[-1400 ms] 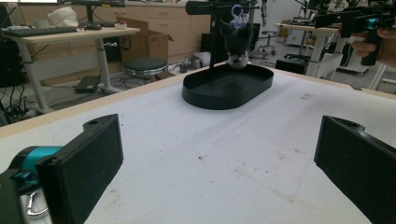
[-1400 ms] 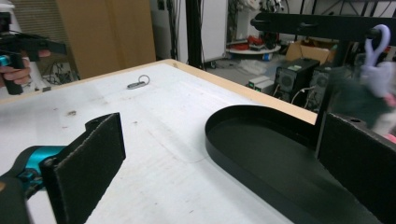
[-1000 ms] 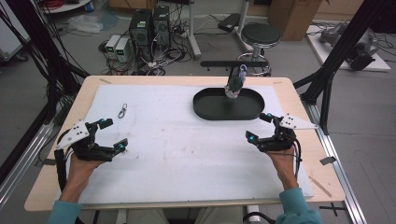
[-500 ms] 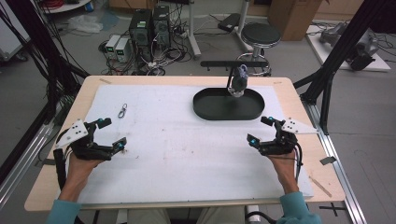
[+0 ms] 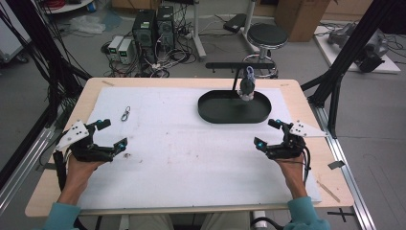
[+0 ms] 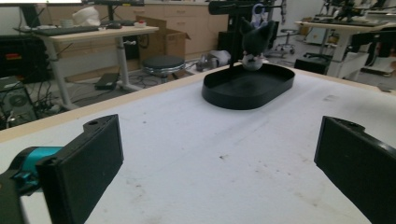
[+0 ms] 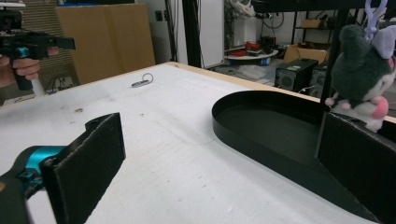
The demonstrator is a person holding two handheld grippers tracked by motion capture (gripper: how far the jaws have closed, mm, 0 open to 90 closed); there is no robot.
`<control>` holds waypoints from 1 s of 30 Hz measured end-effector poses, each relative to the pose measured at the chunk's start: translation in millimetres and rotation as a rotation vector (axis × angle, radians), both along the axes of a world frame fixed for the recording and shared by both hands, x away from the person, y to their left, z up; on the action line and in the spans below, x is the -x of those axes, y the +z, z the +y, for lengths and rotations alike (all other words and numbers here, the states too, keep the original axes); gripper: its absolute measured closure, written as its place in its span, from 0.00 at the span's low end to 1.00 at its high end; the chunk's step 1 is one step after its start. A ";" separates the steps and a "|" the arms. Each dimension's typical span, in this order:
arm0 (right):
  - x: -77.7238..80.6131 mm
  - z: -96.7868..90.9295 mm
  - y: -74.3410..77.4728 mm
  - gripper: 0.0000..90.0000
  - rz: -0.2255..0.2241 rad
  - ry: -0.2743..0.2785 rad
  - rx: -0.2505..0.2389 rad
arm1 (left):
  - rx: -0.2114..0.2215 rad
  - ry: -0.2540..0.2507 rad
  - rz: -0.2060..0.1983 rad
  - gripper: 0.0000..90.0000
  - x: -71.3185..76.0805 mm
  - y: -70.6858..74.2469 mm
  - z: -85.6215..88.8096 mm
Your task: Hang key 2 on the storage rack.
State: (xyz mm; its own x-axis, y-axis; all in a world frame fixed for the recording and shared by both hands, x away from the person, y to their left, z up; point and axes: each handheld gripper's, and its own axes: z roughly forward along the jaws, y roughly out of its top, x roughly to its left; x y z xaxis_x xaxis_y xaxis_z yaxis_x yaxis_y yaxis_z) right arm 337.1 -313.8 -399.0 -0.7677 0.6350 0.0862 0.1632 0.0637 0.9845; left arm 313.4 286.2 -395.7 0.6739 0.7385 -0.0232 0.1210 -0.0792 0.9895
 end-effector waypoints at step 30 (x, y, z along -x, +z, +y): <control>1.3 2.3 0.3 0.01 -0.007 0.020 -0.005 | -0.190 0.176 0.281 0.02 -115.0 22.2 9.2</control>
